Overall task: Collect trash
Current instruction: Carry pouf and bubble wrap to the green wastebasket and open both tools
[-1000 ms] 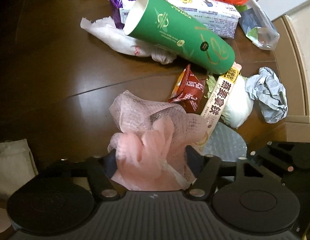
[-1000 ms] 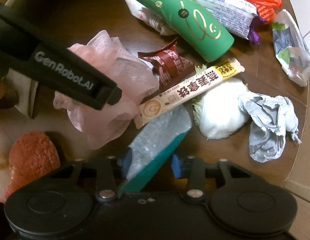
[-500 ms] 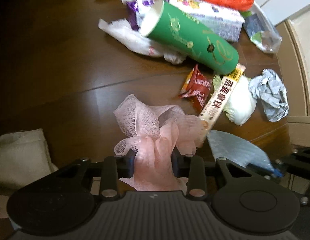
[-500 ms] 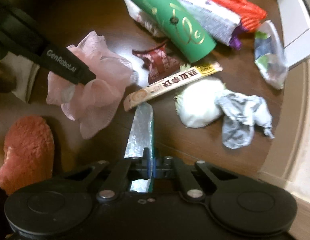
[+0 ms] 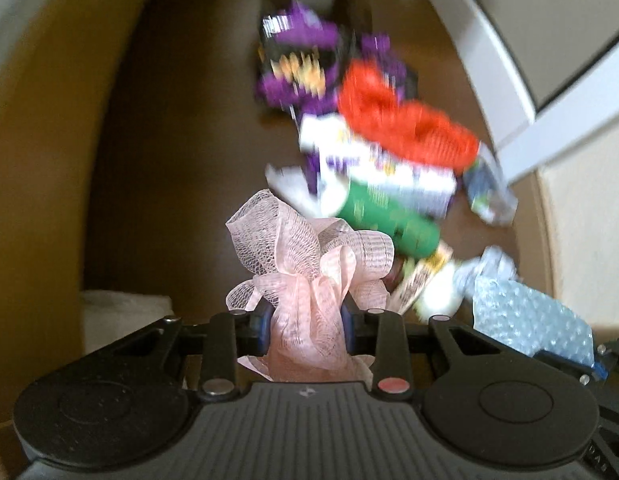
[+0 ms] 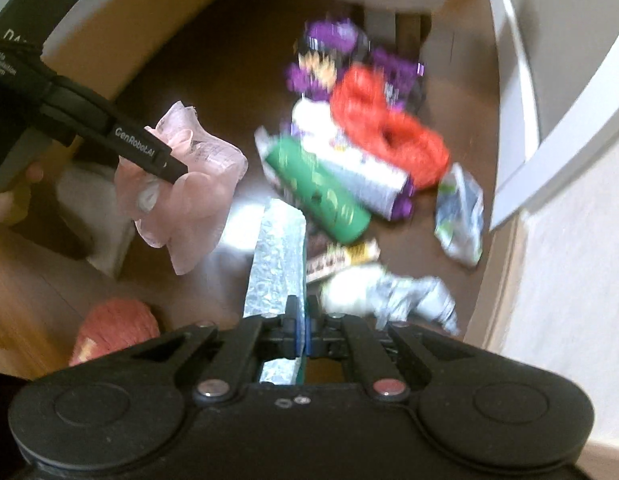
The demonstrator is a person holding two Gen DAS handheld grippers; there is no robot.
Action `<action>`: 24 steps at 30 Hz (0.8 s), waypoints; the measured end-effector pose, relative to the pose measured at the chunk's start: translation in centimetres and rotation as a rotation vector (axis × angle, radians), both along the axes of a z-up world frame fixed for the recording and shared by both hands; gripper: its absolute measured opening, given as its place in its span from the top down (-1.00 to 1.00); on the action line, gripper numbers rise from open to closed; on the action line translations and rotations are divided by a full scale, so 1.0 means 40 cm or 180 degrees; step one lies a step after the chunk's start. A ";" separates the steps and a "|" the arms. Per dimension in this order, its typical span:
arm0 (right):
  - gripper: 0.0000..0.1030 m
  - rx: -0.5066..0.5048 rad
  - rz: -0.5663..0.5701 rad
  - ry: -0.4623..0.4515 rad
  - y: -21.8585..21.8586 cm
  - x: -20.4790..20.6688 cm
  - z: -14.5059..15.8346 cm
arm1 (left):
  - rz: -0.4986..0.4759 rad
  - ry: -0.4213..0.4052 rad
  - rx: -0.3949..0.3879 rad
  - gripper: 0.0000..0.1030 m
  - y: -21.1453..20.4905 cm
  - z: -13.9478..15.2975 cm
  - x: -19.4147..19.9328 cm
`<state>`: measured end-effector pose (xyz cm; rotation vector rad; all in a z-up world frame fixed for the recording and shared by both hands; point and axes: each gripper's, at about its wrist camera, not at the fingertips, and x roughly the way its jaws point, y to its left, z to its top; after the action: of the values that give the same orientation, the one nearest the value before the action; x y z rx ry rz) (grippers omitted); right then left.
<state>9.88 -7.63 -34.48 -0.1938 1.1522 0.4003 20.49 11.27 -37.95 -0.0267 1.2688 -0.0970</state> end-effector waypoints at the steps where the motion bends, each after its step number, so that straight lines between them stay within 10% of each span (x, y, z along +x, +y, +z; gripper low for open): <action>1: 0.97 0.0038 0.0024 -0.0039 -0.004 0.003 0.028 | 0.0039 -0.0071 0.0009 0.39 0.000 0.030 -0.001; 14: 0.97 0.0305 -0.0002 -0.1064 -0.047 0.091 0.394 | 0.0460 -0.0865 0.0053 0.39 -0.078 0.485 -0.001; 24: 0.97 0.0770 -0.0250 -0.1602 -0.070 0.173 0.486 | 0.0366 -0.1349 -0.0010 0.39 -0.101 0.663 0.096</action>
<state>16.82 -10.41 -15.06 -0.0319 0.6082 0.3895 24.33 7.23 -11.44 -0.0777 0.8417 -0.0040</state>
